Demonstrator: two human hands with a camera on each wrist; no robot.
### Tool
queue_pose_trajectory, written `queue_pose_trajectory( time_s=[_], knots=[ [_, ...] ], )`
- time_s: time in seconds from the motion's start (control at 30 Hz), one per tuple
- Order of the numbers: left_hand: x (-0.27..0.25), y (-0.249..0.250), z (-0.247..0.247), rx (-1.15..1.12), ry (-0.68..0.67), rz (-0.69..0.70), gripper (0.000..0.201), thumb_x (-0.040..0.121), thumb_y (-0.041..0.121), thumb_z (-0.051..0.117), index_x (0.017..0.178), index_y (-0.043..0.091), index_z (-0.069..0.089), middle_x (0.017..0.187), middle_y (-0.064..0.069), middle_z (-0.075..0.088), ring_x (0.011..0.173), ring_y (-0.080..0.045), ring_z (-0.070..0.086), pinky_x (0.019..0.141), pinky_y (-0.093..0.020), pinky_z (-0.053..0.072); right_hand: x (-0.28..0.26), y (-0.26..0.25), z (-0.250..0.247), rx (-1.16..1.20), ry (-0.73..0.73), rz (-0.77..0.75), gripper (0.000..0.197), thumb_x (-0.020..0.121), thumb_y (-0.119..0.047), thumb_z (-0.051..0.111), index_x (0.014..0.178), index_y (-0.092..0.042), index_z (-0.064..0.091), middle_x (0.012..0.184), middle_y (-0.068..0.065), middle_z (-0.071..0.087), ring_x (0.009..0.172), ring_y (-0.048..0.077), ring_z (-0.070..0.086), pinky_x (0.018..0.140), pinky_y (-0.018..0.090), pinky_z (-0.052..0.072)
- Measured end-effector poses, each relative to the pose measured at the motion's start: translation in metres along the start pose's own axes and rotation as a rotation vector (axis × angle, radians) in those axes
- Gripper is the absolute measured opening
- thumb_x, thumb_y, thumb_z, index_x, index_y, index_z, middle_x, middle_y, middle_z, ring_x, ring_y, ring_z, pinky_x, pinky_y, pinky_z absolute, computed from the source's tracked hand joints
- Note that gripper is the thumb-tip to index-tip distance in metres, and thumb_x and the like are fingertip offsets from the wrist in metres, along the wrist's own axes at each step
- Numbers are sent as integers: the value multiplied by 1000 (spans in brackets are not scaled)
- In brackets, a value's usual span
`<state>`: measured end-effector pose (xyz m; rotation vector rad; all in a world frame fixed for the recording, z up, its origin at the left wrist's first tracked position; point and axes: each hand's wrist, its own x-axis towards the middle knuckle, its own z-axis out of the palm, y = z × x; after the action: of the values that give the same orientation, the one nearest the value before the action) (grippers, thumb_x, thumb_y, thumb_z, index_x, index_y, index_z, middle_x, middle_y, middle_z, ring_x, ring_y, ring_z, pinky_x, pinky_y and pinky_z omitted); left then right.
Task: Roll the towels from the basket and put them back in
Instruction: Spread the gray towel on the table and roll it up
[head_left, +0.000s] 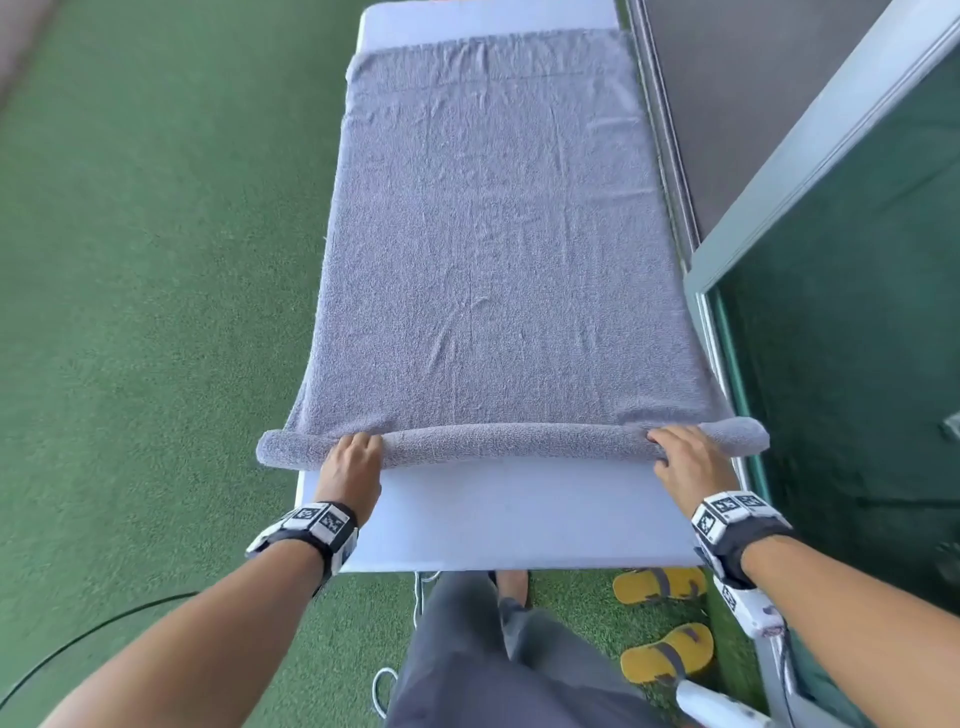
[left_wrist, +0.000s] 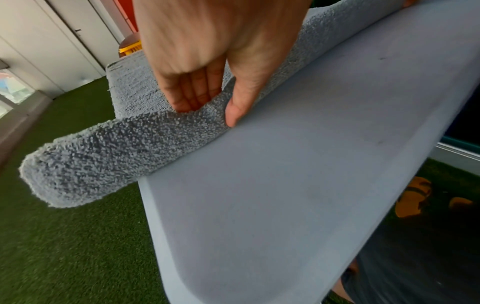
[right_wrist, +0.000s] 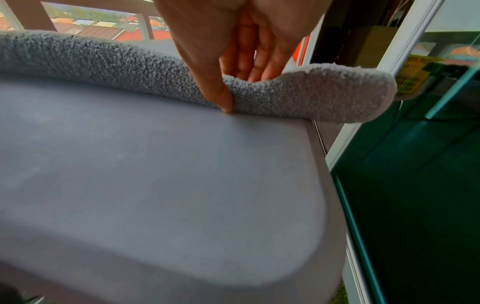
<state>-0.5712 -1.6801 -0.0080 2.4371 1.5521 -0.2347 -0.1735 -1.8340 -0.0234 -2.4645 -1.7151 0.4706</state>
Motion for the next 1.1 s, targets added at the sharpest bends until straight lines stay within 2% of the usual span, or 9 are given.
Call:
queue_pose_trajectory(
  time_s=[0.4,0.57,0.63,0.73,0.83,0.93,1.0,1.07,1.1],
  knots=[
    [-82,-6,35,-103,63,48,35,60,-18,66,87,6,64,81,-7,65,72,-23,60,66,-34,56,-89,7,20,8,-4,10,42,64,-1,78,103,-14,71,98,-2,69,87,16,62,82,33,51],
    [-106,-11,36,-203,36,55,37,53,-14,75,80,9,65,75,-2,64,65,-21,59,59,-30,54,-115,7,22,4,-53,49,38,66,-7,76,103,-17,72,98,-6,70,88,15,63,85,37,51],
    [-103,-13,32,-245,25,60,33,55,-11,77,76,12,66,72,1,64,63,-16,58,58,-28,54,-111,8,18,-56,-68,25,36,64,-11,76,100,-18,74,93,-6,71,83,15,62,81,38,51],
    [-91,-18,24,-273,-24,74,21,70,-3,73,84,13,71,78,1,67,70,-9,53,69,-27,54,-96,6,9,-151,-119,26,28,65,-21,72,93,-25,76,84,-11,70,76,12,57,75,36,45],
    [-79,-21,15,-284,-99,49,21,87,2,57,94,15,72,93,0,68,80,-6,50,82,-21,48,-84,0,1,-178,-151,45,30,79,-25,61,107,-30,70,99,-12,70,89,11,58,83,34,41],
    [-61,-19,9,-335,-193,-2,28,89,-2,49,98,12,72,99,-1,69,70,-1,53,60,-5,42,-72,-5,-8,-124,-190,87,34,89,-21,54,119,-35,63,109,-11,68,97,12,60,92,33,42],
    [-52,-19,7,-330,-206,-16,30,88,-5,47,99,11,71,100,-3,68,66,-1,53,52,-5,40,-66,-6,-12,-57,-213,128,30,90,-16,57,112,-36,62,104,-9,66,94,14,60,94,36,44],
    [-49,-21,10,-282,-97,9,31,82,-8,54,101,13,68,97,-1,63,77,-9,53,66,-12,45,-63,-6,-11,-27,-167,146,27,86,-8,61,89,-34,52,92,-10,57,86,16,56,85,35,46],
    [-50,-22,14,-243,-33,19,34,76,-11,59,99,13,66,93,0,60,79,-12,51,71,-21,48,-62,-8,-9,-41,-131,139,33,82,-1,60,78,-30,45,84,-9,51,81,18,52,76,32,44]
  ],
)
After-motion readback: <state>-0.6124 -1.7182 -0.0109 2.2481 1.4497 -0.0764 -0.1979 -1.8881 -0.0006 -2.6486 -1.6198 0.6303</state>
